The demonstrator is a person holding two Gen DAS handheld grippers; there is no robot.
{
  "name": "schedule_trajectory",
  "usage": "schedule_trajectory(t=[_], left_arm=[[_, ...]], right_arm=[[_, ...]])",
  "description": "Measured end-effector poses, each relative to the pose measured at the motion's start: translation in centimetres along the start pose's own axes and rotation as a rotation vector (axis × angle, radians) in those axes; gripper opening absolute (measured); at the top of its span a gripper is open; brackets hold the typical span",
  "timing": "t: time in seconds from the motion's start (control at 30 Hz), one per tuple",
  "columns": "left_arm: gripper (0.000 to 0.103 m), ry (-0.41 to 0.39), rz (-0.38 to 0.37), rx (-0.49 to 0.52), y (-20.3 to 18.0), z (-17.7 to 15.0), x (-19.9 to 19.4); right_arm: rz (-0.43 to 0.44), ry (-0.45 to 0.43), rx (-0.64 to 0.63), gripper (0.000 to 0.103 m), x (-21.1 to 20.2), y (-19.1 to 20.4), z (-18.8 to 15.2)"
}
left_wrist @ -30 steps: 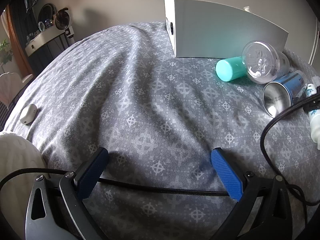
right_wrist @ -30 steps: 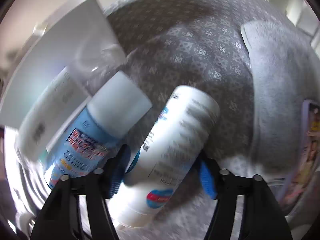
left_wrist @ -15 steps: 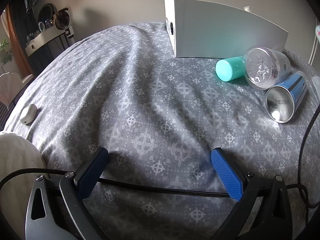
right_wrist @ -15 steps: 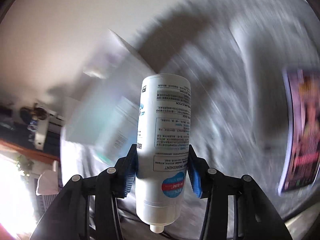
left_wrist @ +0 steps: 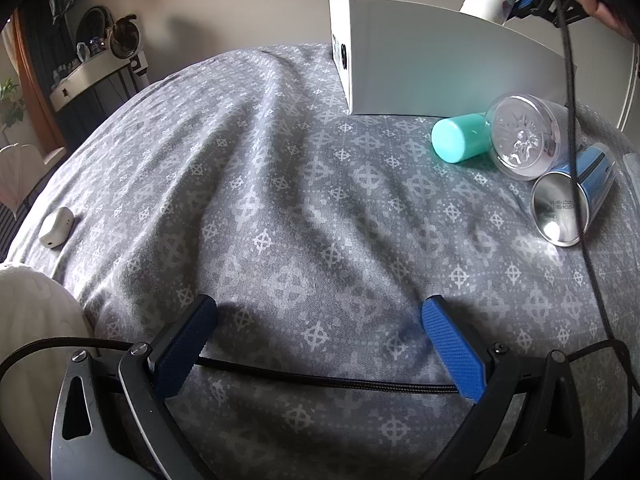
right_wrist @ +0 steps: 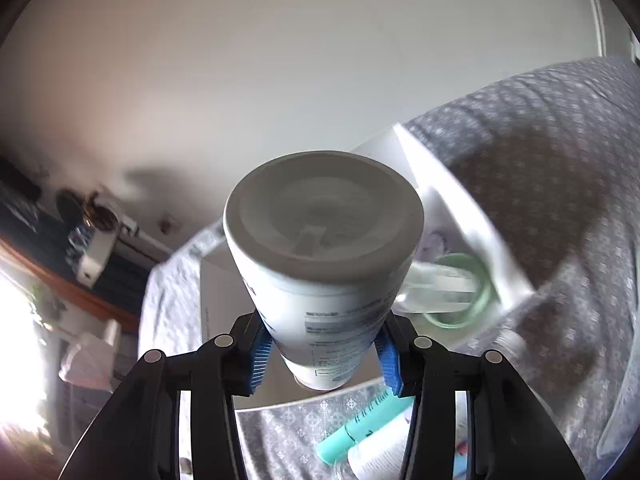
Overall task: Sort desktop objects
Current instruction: 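Lower the white aerosol can into the white box and release it, then grasp the blue aerosol can with the left gripper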
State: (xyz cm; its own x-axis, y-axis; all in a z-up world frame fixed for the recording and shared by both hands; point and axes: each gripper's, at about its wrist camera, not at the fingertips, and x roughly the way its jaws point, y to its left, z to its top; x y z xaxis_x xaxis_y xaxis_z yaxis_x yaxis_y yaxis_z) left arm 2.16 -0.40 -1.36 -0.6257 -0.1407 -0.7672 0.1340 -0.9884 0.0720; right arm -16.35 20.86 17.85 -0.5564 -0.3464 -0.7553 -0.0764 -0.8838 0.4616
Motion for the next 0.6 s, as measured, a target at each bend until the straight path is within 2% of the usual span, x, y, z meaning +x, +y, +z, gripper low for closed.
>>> schedule_trajectory(t=[0.07, 0.17, 0.2, 0.3, 0.4, 0.43, 0.5, 0.6], left_arm=[[0.103, 0.0, -0.001, -0.001, 0.1, 0.0, 0.0], [0.103, 0.0, 0.0, 0.0, 0.1, 0.0, 0.0], [0.103, -0.001, 0.0, 0.0, 0.0, 0.0, 0.0], [0.103, 0.0, -0.001, -0.001, -0.1, 0.0, 0.0], [0.103, 0.0, 0.0, 0.0, 0.0, 0.0, 0.0], [0.103, 0.0, 0.0, -0.001, 0.0, 0.0, 0.0], [0.103, 0.0, 0.0, -0.001, 0.0, 0.0, 0.0], [0.103, 0.0, -0.002, -0.001, -0.1, 0.0, 0.0]], right_arm=[[-0.026, 0.063, -0.013, 0.043, 2.2, 0.8, -1.5], [-0.075, 0.062, -0.048, 0.045, 2.6, 1.1, -3.7], [-0.08, 0.048, -0.07, 0.05, 2.2, 1.2, -4.4], [-0.056, 0.007, -0.179, 0.073, -0.5, 2.1, -6.0], [-0.113, -0.063, -0.285, 0.089, -5.0, 2.2, -8.7], [-0.15, -0.088, -0.305, 0.096, -6.4, 1.3, -10.1], [-0.221, -0.121, -0.296, 0.103, -8.6, -0.8, -12.8], [-0.307, -0.09, -0.232, 0.103, -10.0, -5.1, -16.3]])
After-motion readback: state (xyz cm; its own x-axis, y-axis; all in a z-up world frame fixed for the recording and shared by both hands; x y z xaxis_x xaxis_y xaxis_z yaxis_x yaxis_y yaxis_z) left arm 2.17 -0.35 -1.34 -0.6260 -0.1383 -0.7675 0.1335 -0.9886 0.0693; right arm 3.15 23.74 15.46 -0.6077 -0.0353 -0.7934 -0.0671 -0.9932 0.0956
